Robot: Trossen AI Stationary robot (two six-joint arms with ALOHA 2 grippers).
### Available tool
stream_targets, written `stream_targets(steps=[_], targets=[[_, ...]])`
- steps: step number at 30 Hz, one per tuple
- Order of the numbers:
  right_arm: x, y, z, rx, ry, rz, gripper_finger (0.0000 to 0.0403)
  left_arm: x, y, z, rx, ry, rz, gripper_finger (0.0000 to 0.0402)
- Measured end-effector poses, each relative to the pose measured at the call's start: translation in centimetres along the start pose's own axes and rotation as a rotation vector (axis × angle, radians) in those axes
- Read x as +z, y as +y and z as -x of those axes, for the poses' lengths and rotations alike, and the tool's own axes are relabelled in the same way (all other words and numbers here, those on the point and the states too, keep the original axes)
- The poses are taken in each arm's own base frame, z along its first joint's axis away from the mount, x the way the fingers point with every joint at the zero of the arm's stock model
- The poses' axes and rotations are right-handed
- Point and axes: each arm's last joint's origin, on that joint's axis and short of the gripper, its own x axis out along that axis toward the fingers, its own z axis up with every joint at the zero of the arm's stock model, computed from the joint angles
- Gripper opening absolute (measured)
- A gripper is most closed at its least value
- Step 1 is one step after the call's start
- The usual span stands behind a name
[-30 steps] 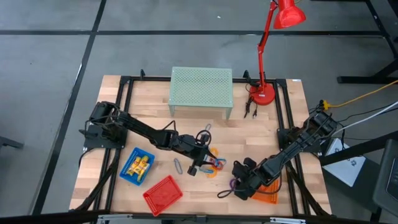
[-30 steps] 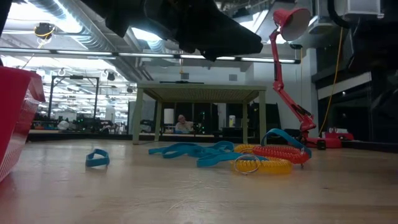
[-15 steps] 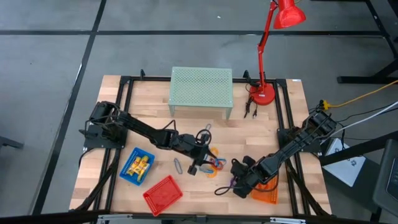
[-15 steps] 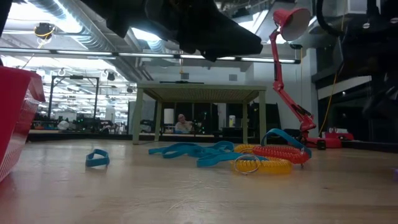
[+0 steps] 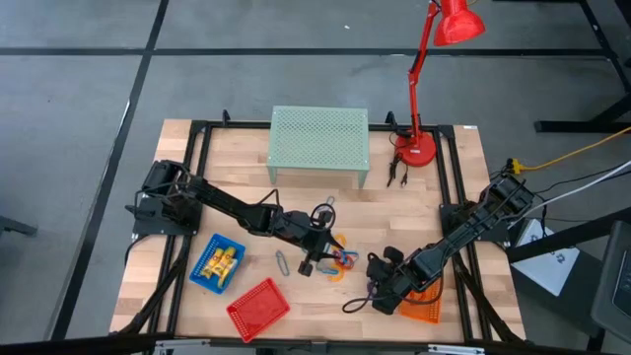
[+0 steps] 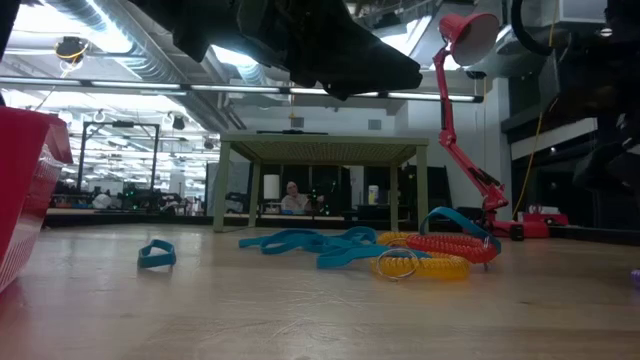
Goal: Pick & Place Office Desk Supplies
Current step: Put the violet spring keychain into the orange bin
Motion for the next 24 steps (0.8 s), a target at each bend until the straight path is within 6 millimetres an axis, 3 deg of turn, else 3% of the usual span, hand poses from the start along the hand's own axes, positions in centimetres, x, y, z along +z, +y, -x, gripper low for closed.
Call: stream_targets(steps=[14,24], targets=[[1.5,0.0,3.3,0.014,-0.197,0.032,0.0005,0.0,-0.1,0.0,-0.017,-0.003,-0.011,0.0118],[2.1,-0.6,7.1,0.066,-0.240,0.071,0.0005,0.0,-0.1,0.0,-0.020,-0.003,-0.011,0.0118]])
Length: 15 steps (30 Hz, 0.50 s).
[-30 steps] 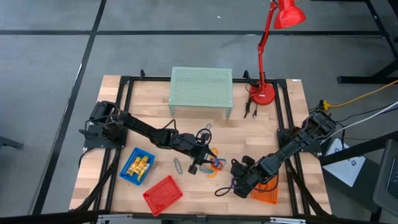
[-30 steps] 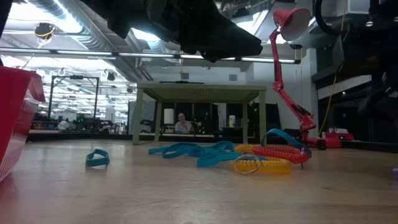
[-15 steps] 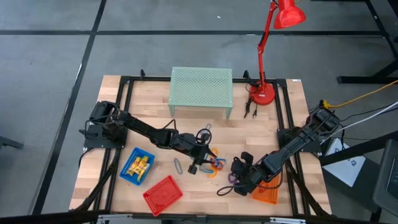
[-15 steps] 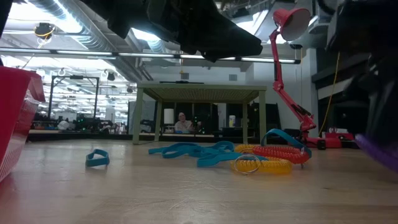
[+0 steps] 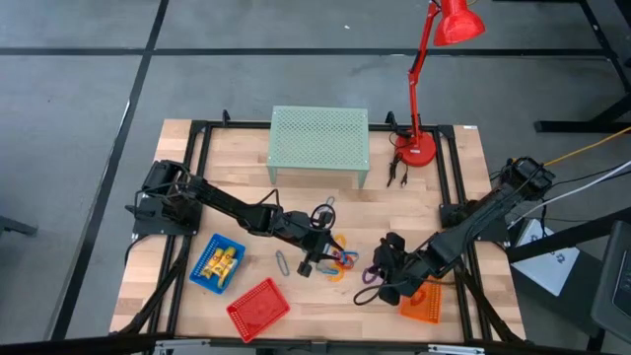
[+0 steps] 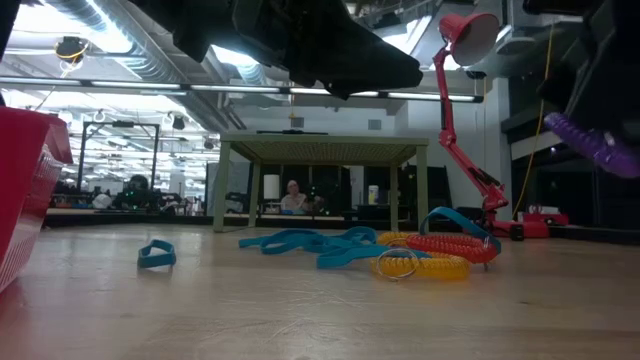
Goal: Pick & Place Office Desk Supplies
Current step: Put the violet spring keychain into the orange bin
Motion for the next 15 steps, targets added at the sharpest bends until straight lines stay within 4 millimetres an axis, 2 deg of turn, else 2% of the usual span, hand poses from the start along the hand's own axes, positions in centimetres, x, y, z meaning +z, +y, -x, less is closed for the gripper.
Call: stream_targets(steps=[7,15], targets=[[-0.8,-0.7,3.1,0.023,0.115,-0.079,0.0005,0.0,-0.1,0.0,-0.018,-0.003,-0.003,0.0118],[-2.3,-0.5,6.5,0.084,0.161,-0.149,0.0005,0.0,-0.1,0.0,-0.026,-0.005,-0.009,0.0118]])
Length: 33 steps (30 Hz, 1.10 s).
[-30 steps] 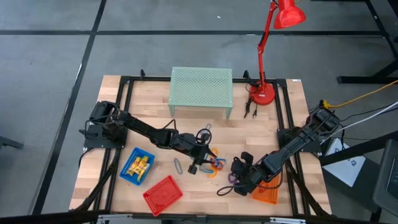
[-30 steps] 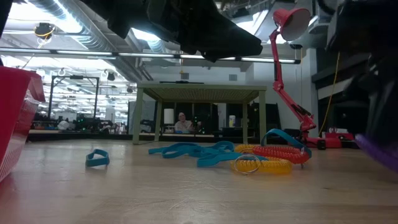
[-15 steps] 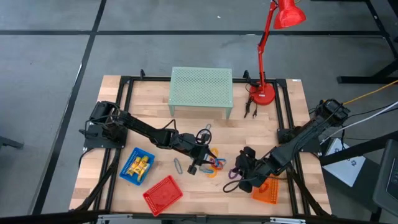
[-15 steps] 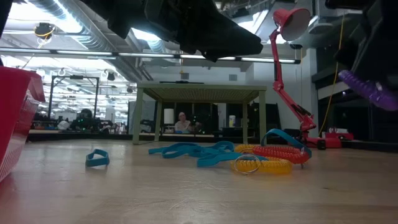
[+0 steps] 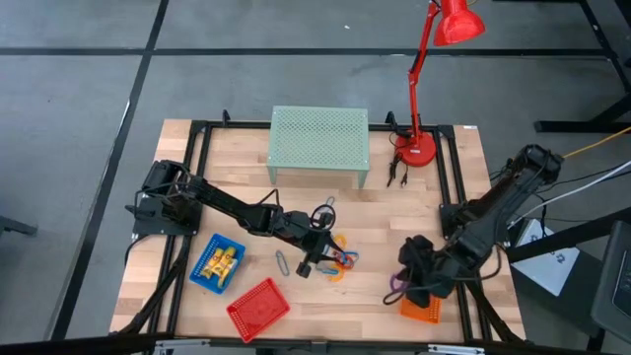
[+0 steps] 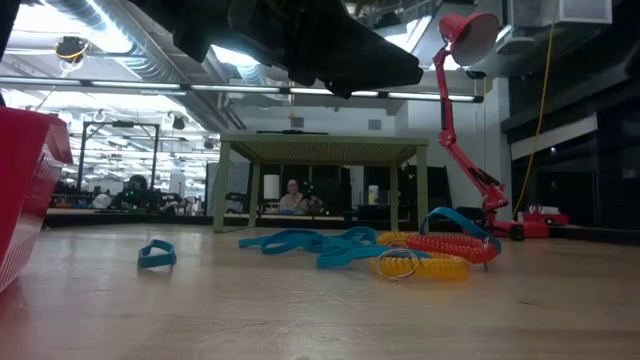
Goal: Pick & Place Office Desk Supplies
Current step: Put the violet spring keychain into the orange bin, then put the yellow spring keychain into the orange bin
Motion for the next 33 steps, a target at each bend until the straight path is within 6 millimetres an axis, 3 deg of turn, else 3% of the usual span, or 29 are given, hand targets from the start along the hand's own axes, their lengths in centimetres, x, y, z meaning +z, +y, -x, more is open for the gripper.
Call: stream_targets(steps=[13,22,26,33], targets=[[-4.0,0.3,1.2,-0.036,0.183,-0.146,0.0005,0.0,0.0,0.0,-0.001,0.000,-0.008,0.0118],[-5.6,0.6,-1.0,-0.149,0.189,-0.166,0.0011,0.0,0.0,0.0,-0.006,-0.001,-0.008,0.0118],[-5.9,0.7,-1.8,-0.186,0.197,-0.171,0.0036,0.0,-0.1,0.0,-0.016,-0.003,-0.003,0.0118],[-6.0,0.7,-1.9,-0.192,0.198,-0.169,0.0125,0.0,-0.1,0.0,-0.017,-0.003,0.001,0.0118]])
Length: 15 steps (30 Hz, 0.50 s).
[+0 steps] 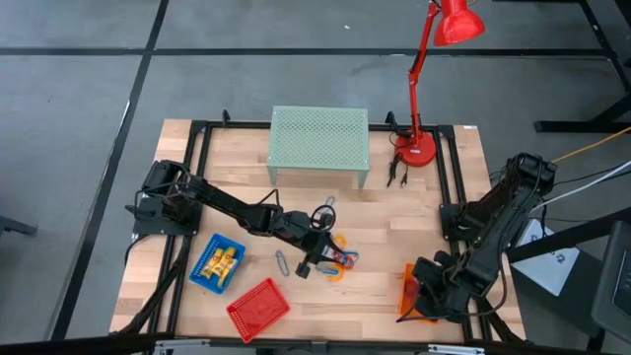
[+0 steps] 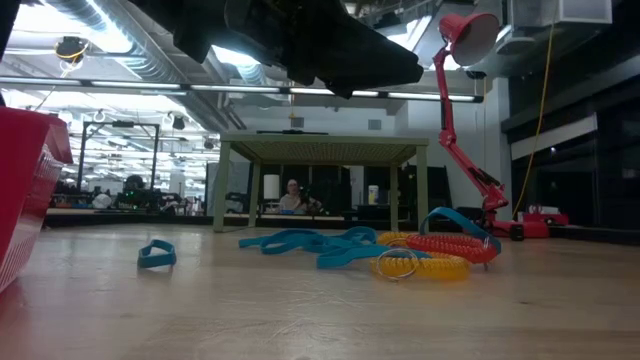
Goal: Pick & Place Office Desk Supplies
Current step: Put the yellow spring keychain into the orange bin
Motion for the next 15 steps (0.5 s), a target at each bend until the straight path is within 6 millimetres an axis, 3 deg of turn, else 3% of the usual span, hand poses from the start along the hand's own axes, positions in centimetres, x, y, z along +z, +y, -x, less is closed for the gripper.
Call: stream_targets(steps=[9,15], targets=[[0.1,0.1,0.2,0.022,-0.025,0.026,0.0194,-0.3,-0.1,0.0,-0.037,0.031,0.027,0.0118],[1.5,1.9,2.1,0.220,-0.461,0.184,0.0200,-0.6,-0.5,0.0,-0.001,0.271,0.090,0.0118]])
